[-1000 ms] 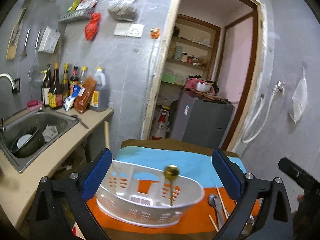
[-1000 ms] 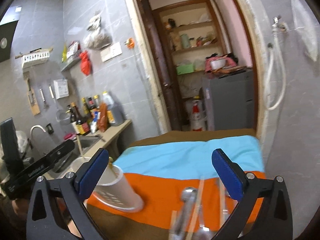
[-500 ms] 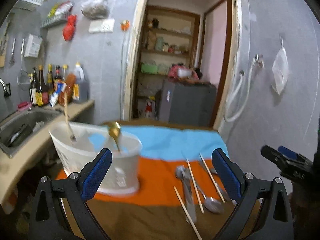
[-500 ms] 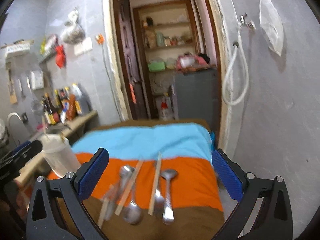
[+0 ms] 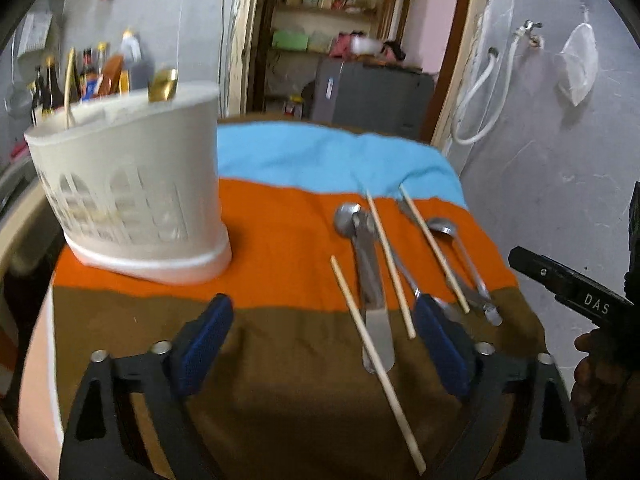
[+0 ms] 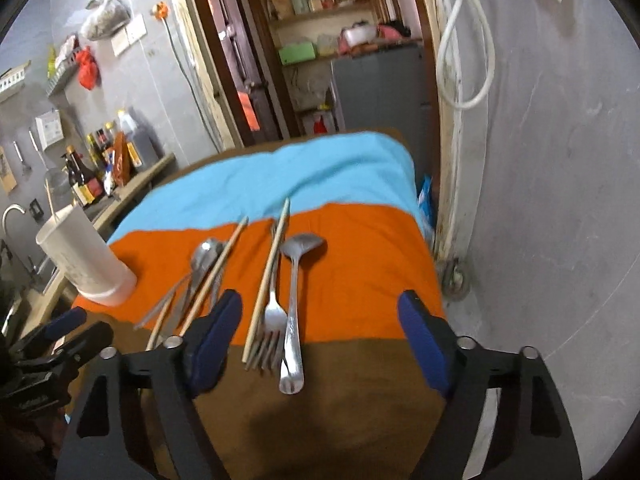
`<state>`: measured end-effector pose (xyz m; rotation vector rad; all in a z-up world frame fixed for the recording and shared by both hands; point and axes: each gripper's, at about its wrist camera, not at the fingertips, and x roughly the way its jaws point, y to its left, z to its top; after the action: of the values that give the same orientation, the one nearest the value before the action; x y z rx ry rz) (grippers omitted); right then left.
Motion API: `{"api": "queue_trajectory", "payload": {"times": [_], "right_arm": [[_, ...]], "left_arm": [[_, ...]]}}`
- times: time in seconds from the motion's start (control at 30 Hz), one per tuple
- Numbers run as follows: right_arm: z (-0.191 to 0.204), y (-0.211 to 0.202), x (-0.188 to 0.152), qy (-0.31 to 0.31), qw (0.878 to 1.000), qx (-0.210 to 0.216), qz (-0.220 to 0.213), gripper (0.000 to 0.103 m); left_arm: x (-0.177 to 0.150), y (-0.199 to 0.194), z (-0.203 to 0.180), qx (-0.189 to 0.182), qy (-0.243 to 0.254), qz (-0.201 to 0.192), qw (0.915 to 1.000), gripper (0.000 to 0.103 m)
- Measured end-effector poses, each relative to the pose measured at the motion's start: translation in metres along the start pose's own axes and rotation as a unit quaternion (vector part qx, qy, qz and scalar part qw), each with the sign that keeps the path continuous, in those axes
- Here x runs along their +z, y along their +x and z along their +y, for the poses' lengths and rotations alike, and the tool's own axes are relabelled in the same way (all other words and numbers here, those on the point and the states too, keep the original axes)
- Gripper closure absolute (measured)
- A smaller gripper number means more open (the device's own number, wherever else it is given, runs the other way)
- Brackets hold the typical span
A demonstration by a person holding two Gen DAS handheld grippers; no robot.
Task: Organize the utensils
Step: 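Grasp another chopstick with the left tool while the right tool grasps a silver spoon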
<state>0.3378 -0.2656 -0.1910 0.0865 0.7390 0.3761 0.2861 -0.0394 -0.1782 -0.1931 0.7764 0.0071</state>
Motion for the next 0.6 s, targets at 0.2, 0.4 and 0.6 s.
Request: {"api": "queue_trajectory", "payload": {"times": [0.2,0.4,0.6], "right_arm": [[-0.002,0.015,-0.002,-0.009,0.999,0.011,0.03,0.044],[-0.005,0.028,-0.002,-0.004,0.998,0.022,0.054,0.045],[-0.006,0.046,0.0,0.0,0.996,0.024,0.081,0.048]], "left_arm": [[-0.004,0.025,-0.003,-0.019,0.009,0.068,0.9975,0.055],[0.007,0.042,-0.002,-0.016,0.008,0.086,0.9961,0.074],[0.015,0.051,0.0,-0.002,0.013,0.091,0.9958,0.082]]}}
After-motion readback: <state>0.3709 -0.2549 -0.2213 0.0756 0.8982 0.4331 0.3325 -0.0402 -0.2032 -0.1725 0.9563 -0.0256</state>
